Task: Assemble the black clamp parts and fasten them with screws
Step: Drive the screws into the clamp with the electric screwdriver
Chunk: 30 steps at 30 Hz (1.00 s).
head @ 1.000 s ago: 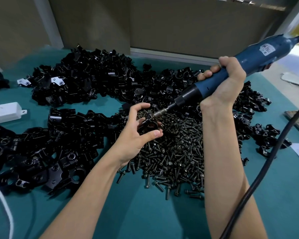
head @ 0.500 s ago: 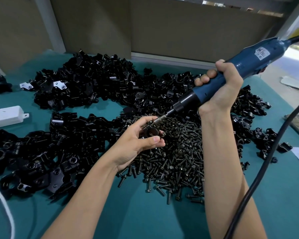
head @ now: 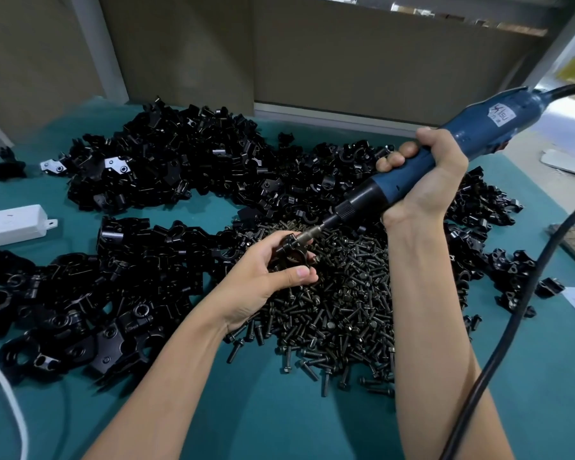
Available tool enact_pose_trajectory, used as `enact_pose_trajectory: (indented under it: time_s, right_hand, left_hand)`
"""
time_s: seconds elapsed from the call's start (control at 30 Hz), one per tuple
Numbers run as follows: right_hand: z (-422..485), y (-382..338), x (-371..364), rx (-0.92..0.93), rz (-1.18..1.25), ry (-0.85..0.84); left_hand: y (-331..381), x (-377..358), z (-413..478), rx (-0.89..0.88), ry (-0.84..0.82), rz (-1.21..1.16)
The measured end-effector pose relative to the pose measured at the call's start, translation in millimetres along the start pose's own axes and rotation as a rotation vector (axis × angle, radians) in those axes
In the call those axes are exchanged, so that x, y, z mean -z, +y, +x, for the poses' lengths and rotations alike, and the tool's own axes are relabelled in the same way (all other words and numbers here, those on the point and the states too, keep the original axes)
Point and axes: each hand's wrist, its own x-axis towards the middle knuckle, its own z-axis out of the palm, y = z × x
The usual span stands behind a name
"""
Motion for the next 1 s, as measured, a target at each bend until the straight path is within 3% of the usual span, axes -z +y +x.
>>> enact_pose_trajectory:
  time_s: [1.0]
  right_hand:
    - [-1.9,11.6,-4.4,-0.038,0.014,0.057]
  left_hand:
    - [-2.6,10.2,0.1,0.025,0.046,0.039]
